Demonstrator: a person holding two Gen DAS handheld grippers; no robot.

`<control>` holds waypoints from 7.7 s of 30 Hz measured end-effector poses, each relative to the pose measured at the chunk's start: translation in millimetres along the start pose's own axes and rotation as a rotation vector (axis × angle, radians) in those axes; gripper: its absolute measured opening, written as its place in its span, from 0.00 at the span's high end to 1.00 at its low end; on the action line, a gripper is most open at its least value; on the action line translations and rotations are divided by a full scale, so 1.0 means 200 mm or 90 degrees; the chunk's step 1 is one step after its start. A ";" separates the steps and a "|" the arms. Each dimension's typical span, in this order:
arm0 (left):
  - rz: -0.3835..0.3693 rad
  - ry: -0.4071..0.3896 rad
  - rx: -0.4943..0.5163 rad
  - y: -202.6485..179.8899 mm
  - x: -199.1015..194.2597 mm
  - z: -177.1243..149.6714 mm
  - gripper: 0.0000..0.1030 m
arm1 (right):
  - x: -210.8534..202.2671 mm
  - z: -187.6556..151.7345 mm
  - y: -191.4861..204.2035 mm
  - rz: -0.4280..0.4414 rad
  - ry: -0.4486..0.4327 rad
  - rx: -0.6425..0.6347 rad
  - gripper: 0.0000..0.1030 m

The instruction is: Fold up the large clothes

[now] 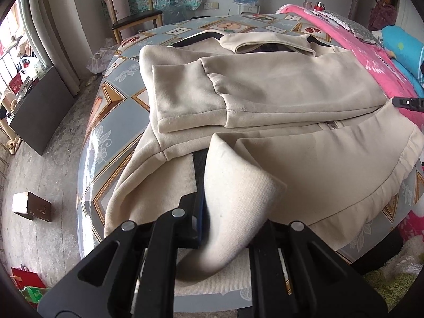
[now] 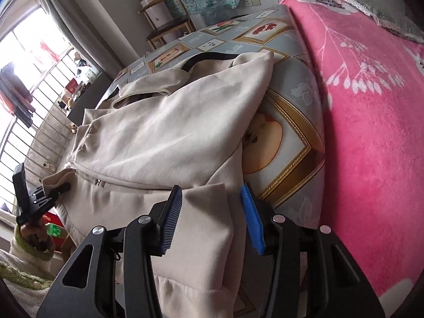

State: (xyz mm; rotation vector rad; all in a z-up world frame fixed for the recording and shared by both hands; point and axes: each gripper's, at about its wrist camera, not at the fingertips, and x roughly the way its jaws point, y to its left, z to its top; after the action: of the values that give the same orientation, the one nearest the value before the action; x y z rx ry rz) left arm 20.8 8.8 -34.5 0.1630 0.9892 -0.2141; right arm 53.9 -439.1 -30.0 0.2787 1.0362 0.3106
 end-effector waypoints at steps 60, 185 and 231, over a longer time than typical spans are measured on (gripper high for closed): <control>-0.027 0.014 -0.015 0.04 0.01 0.02 0.90 | 0.03 -0.08 -0.02 0.223 0.144 0.015 0.56; -0.083 -0.119 -0.120 0.76 -0.01 0.90 0.50 | -0.05 0.75 0.14 -0.118 -0.185 -0.068 0.65; -0.070 0.036 0.019 -0.17 0.50 0.82 0.44 | 0.76 0.49 0.77 -0.159 0.032 -0.213 0.38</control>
State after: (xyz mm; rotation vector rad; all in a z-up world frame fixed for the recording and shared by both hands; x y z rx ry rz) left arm 197.5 -73.6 -32.1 0.1423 1.0522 -0.3256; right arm 193.3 -247.1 -47.5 -0.1609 1.0371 0.2602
